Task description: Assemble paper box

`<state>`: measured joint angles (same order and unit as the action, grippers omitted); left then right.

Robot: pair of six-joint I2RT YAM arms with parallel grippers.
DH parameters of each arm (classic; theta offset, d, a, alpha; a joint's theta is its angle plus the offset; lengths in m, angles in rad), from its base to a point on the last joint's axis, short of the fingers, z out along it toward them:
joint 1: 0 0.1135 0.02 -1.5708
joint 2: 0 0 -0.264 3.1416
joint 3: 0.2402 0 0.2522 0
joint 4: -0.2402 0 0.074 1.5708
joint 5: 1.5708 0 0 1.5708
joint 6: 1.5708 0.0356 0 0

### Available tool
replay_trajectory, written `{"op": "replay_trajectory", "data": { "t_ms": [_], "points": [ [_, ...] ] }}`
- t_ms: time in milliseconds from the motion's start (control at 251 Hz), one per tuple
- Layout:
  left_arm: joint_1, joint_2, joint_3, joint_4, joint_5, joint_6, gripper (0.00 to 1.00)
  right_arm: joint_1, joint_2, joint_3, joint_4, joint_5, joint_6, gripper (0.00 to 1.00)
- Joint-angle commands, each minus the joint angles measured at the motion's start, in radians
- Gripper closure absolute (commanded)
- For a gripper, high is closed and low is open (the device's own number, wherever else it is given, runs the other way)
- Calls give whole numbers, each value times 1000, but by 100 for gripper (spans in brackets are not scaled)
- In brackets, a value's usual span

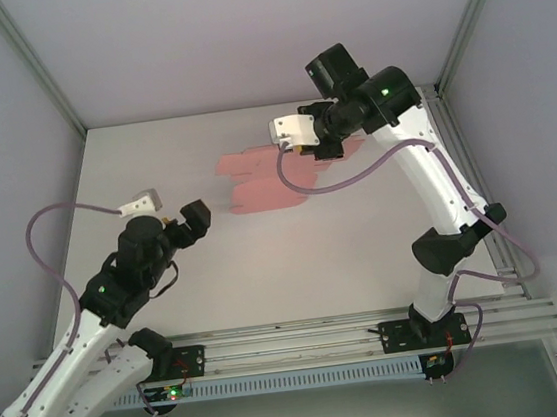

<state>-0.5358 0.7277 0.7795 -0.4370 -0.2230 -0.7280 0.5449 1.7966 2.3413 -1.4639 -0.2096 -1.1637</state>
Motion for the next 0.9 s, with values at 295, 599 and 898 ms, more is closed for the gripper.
{"op": "replay_trajectory", "data": {
  "t_ms": [295,599,898],
  "points": [
    [172,184,-2,36,156,-16,0,-95,276,-62,112,-100,48,100],
    [185,396,63,68,102,22,0,-40,155,-768,1064,255,52,100],
    [216,612,138,182,219,20,0,50,7,-1192,1546,356,32,100]
  ]
}}
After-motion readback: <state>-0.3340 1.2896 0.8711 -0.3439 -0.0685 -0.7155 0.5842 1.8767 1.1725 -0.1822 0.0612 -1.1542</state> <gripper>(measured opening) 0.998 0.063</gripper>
